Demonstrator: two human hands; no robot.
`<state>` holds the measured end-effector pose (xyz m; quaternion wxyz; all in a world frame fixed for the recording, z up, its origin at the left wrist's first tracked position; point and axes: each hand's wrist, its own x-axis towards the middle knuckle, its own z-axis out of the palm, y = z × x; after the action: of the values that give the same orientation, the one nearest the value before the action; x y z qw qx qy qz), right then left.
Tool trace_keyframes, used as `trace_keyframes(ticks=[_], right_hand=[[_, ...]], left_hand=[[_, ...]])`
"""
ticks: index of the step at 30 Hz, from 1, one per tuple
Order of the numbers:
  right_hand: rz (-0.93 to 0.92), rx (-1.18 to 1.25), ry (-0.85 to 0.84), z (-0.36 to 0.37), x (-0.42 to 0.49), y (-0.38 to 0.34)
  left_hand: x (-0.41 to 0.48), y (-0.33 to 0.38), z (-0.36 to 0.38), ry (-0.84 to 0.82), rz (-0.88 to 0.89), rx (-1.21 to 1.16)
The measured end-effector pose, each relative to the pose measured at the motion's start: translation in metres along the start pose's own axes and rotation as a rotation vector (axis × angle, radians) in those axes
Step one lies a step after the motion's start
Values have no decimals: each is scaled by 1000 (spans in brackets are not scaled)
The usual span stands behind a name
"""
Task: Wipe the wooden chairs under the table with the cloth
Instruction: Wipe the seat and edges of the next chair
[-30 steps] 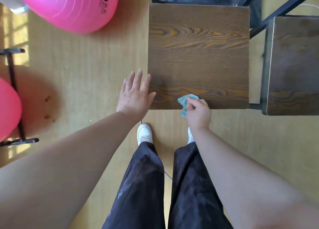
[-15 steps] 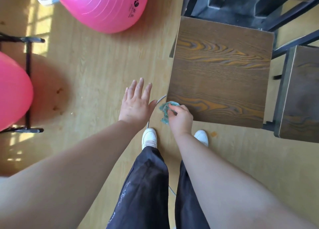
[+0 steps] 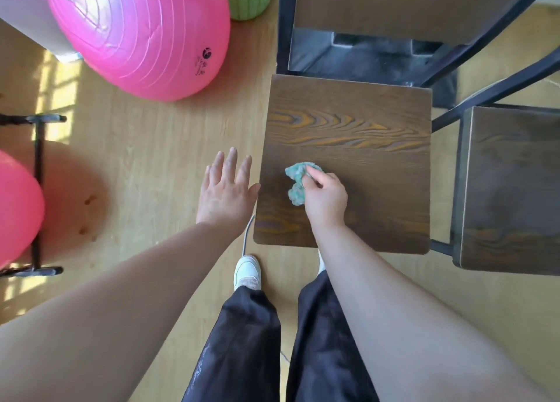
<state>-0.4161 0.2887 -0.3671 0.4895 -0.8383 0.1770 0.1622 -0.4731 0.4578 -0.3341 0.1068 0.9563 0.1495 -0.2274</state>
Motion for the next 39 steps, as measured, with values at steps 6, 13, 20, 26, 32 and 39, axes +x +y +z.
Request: trace_keyframes(ticks=[6, 13, 20, 26, 32, 39], right_hand=[[106, 98, 204, -79, 100, -12], [128, 30, 314, -139, 213, -30], [130, -169, 332, -140, 254, -29], [59, -280, 310, -119, 243, -36], [-66, -351, 156, -70, 218, -62], [-178, -388, 18, 9, 186, -86]], left_hand=[[46, 76, -13, 36, 26, -48], [102, 142, -17, 58, 43, -50], [134, 161, -15, 52, 41, -57], [139, 150, -12, 18, 20, -50], [129, 127, -12, -4, -39, -56], [117, 78, -15, -7, -143, -106]])
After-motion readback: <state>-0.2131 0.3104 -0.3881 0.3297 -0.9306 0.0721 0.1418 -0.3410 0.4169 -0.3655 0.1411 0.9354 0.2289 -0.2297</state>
